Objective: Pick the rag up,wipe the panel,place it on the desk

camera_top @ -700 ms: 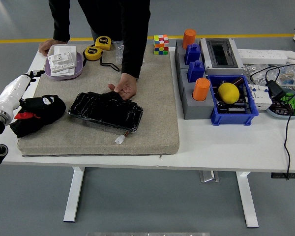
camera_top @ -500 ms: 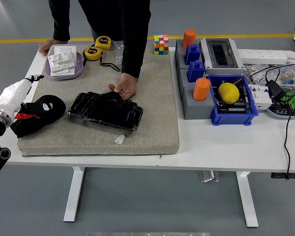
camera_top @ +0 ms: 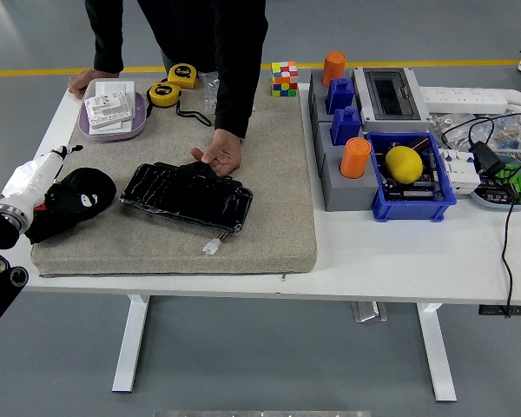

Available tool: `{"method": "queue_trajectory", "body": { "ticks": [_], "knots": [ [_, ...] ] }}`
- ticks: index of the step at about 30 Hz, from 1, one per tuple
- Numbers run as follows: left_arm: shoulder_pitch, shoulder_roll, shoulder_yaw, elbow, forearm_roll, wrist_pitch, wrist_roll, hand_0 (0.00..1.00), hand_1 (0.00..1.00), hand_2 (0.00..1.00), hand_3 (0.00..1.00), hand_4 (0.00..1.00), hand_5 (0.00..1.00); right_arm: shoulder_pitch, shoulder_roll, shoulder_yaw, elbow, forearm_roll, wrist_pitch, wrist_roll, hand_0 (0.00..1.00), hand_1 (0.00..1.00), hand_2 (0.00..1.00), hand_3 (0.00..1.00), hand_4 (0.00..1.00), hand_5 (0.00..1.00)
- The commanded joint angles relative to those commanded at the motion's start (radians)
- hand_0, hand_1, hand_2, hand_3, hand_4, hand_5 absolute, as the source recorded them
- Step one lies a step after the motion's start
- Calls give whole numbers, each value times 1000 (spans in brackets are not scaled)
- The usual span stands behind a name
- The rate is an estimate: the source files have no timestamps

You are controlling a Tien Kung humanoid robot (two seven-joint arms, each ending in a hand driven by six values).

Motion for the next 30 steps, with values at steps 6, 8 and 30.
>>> {"method": "queue_trajectory", "body": {
  "ticks": [6, 8, 30],
  "knots": [
    [-20, -11, 18, 64, -10, 35, -28, 850, 940, 959, 935, 878, 287, 3, -1, -1, 4, -1, -2, 1, 736, 638, 694, 615, 998, 560],
    [-27, -13, 25, 81, -16, 47, -37, 837, 924, 946, 922, 888, 289, 3, 0, 0, 5, -2, -2, 2, 737, 639, 694, 614, 998, 562],
    [-69, -51, 64, 221, -74, 104, -79, 809, 883, 910, 896, 882, 284, 3, 6, 21, 8, -18, -5, 4, 735, 638, 695, 618, 998, 566]
  ]
}}
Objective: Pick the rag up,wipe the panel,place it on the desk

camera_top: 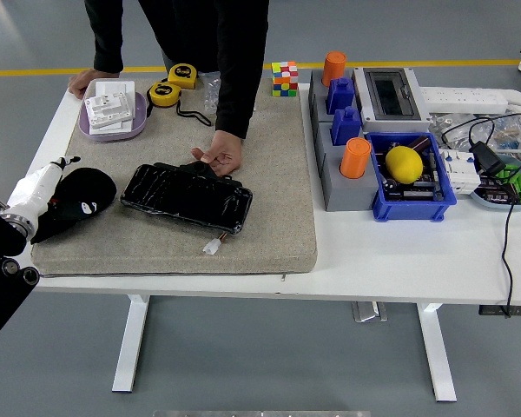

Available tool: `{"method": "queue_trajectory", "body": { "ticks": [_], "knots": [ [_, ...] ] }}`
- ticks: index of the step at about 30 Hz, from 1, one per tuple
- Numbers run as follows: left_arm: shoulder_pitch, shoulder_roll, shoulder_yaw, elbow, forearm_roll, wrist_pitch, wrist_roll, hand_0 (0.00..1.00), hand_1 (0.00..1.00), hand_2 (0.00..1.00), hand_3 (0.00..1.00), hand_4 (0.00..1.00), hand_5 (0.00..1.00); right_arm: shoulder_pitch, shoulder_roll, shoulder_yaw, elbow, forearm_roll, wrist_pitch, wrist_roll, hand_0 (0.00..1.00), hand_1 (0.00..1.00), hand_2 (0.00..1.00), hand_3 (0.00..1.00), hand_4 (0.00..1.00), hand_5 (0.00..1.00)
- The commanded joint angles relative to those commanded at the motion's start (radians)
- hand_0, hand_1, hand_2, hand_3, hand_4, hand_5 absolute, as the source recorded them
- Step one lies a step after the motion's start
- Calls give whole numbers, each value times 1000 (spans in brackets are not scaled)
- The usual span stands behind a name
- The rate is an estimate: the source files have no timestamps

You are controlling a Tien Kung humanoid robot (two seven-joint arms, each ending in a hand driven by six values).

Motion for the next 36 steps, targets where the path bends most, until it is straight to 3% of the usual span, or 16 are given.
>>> {"method": "queue_trajectory", "body": {
  "ticks": [7, 8, 19, 20, 25, 26, 31, 32, 36],
  "knots": [
    [-7, -15, 6, 34, -15, 19, -9, 778, 850, 892, 876, 868, 275, -2, -1, 4, 0, -4, 0, -1, 735, 637, 694, 618, 998, 567],
    [-8, -16, 8, 37, -18, 21, -10, 733, 819, 873, 860, 850, 253, -2, -1, 5, 1, -3, 0, -1, 735, 637, 695, 618, 998, 567],
    [-11, -32, 14, 61, -24, 41, -8, 705, 790, 861, 847, 830, 243, -1, 0, 5, 1, -4, 1, -1, 734, 637, 694, 618, 998, 568],
    [-11, -33, 13, 63, -27, 47, -6, 627, 701, 832, 813, 791, 238, -1, -1, 6, 1, -5, 0, -1, 735, 638, 695, 619, 998, 568],
    [-9, -36, 11, 73, -42, 60, -6, 627, 701, 832, 813, 791, 238, -2, 0, 7, 1, -5, 0, -1, 735, 638, 695, 619, 998, 568],
    [-8, -38, 10, 75, -42, 66, -5, 534, 602, 801, 720, 765, 247, -3, 0, 7, 1, -6, 1, -1, 734, 637, 695, 619, 998, 569],
    [-5, -41, 10, 86, -57, 96, -8, 534, 602, 801, 720, 765, 247, -4, 0, 5, 1, -6, 0, -2, 734, 637, 695, 619, 998, 569],
    [-5, -41, 11, 87, -59, 100, -8, 459, 428, 739, 588, 683, 230, -4, -1, 5, 2, -7, -1, -2, 734, 637, 695, 619, 998, 570],
    [-3, -43, 12, 93, -67, 115, -10, 459, 428, 739, 588, 683, 230, -5, -2, 4, 2, -7, -2, -4, 734, 637, 695, 619, 998, 570]
  ]
}}
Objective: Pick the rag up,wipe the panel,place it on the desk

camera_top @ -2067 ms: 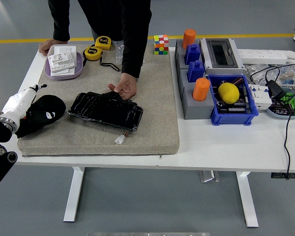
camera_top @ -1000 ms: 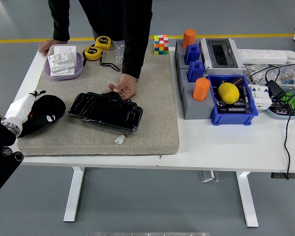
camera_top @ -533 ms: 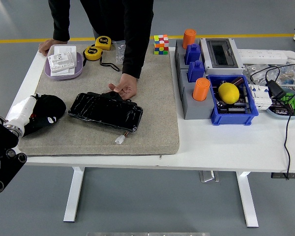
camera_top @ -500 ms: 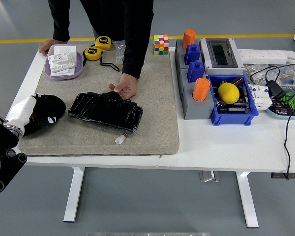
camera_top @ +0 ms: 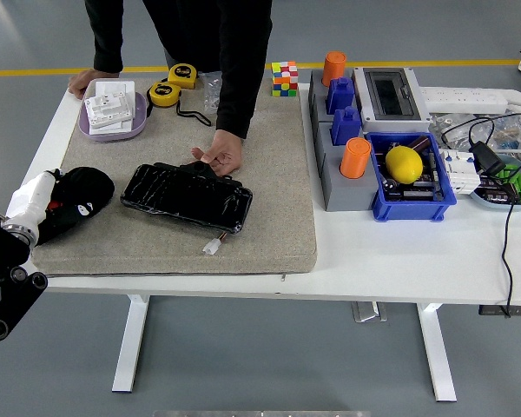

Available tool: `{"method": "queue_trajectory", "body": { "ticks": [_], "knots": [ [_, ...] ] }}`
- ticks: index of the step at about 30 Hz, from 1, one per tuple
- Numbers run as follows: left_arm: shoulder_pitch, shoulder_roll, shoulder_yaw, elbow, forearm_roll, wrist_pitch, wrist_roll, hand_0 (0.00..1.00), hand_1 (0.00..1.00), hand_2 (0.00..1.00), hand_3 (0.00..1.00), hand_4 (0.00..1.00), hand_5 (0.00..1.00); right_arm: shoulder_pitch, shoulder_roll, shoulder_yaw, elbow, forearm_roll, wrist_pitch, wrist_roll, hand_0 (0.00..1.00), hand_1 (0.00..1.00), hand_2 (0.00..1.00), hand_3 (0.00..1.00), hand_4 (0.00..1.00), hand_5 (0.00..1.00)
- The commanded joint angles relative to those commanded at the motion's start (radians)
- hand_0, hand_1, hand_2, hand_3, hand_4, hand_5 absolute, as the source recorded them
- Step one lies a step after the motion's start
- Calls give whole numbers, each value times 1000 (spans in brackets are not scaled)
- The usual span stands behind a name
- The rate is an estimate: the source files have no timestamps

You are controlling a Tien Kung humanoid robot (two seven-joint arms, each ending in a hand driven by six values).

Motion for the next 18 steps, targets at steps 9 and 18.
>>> {"method": "queue_trajectory", "body": {
  "ticks": [9, 18],
  "knots": [
    [4, -3, 7, 14, -11, 8, 1, 411, 312, 636, 528, 576, 168, -1, 0, -1, 1, -1, -2, 1, 734, 637, 696, 618, 998, 569],
    [6, -8, 8, 25, -3, 24, 5, 403, 290, 618, 519, 557, 147, -2, 0, 5, 0, -6, -3, -1, 734, 637, 696, 618, 998, 569]
  ]
}}
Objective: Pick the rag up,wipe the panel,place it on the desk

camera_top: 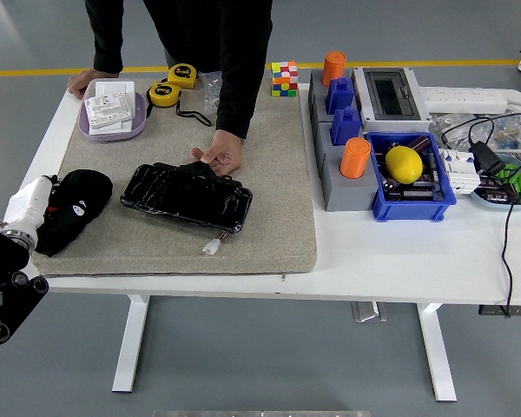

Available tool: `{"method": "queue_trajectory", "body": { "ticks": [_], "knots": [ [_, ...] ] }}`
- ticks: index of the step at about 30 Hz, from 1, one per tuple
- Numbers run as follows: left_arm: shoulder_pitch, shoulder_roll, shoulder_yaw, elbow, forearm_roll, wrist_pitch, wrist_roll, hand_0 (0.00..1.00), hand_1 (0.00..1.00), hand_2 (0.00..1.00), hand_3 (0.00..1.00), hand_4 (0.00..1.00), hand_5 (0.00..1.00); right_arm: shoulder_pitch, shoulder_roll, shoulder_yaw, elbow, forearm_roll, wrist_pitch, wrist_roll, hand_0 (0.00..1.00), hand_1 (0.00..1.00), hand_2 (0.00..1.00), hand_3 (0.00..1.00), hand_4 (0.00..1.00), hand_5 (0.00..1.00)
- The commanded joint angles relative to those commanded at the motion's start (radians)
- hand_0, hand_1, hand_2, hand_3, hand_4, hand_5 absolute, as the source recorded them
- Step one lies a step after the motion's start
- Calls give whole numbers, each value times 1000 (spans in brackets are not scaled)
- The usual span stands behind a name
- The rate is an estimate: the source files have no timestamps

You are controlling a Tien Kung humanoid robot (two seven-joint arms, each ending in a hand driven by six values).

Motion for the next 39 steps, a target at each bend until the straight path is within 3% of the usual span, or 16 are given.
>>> {"method": "queue_trajectory", "body": {
  "ticks": [1, 2, 7, 8, 13, 14, 19, 20, 32, 39],
  "knots": [
    [0, -1, 1, 2, -1, 4, -1, 403, 290, 618, 519, 557, 147, 0, 0, 1, 0, -1, 0, 0, 734, 637, 696, 618, 998, 569],
    [-1, -2, 0, 3, 2, 8, -1, 385, 237, 581, 498, 455, 71, 0, 0, 2, -1, -1, 1, 0, 733, 637, 695, 617, 998, 569],
    [-2, -4, 2, 6, 4, 27, 1, 385, 237, 581, 498, 455, 71, 1, 0, 3, 0, -2, -1, 0, 733, 637, 695, 617, 998, 569],
    [-2, -4, 1, 5, 5, 30, 1, 369, 201, 550, 468, 379, 2, 1, 0, 3, 0, -2, -1, -1, 734, 637, 695, 617, 998, 569],
    [-1, -6, -1, -1, -4, 44, -4, 369, 201, 550, 468, 379, 2, 2, 1, 5, -1, -4, 1, -1, 734, 637, 695, 617, 998, 569],
    [0, -6, -2, -3, -10, 46, -6, 359, 183, 537, 421, 249, 2, 2, 1, 6, -2, -2, 0, 0, 734, 637, 695, 617, 998, 568],
    [1, -6, 0, -23, -30, 57, -16, 359, 183, 537, 421, 249, 2, 3, 3, 8, -3, -3, 2, -1, 734, 637, 695, 617, 998, 568],
    [1, -7, -1, -27, -33, 59, -17, 346, 168, 520, 381, 118, 2, 3, 3, 9, -4, -3, 2, -1, 734, 637, 695, 617, 998, 570],
    [-3, -3, -29, -131, -58, 72, 1, 354, 170, 521, 395, 101, 2, 4, 2, 4, -2, 2, 1, -1, 733, 637, 695, 616, 998, 568],
    [-11, -19, -23, -172, -45, 79, 14, 350, 171, 524, 402, 98, 2, 5, 4, 4, -5, 2, 4, 0, 734, 637, 695, 616, 998, 566]
  ]
}}
